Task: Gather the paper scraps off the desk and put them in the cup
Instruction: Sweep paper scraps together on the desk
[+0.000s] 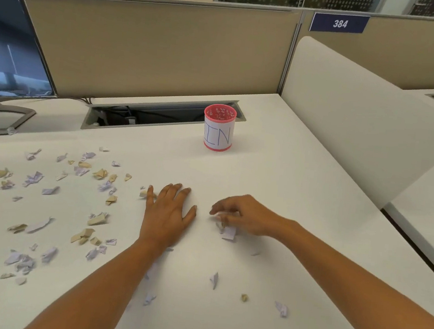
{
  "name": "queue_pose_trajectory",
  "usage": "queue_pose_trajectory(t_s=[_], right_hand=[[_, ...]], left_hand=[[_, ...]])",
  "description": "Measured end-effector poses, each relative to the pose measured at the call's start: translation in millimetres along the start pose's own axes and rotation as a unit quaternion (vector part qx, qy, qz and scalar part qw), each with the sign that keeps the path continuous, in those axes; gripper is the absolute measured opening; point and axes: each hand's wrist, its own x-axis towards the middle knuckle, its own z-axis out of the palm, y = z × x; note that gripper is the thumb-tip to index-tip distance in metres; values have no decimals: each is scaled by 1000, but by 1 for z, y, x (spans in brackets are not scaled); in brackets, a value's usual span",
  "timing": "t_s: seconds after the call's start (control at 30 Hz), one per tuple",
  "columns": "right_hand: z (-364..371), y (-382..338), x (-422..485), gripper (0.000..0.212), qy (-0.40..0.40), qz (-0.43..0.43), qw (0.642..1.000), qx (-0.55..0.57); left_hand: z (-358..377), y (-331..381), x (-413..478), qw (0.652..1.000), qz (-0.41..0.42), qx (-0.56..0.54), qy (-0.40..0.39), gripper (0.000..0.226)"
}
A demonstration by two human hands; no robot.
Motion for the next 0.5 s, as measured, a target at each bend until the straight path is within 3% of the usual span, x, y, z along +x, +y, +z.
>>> queue_pose_trajectory(t_s=[0.23, 0.5], right_hand=[[20, 7, -26, 38, -30, -55, 990, -128], [23, 11, -24, 33, 28, -65, 981, -182]], left_hand=[[-1, 0, -1, 1000, -3, 4, 3, 49], [0, -1, 0, 1000, -3, -1, 3, 48]])
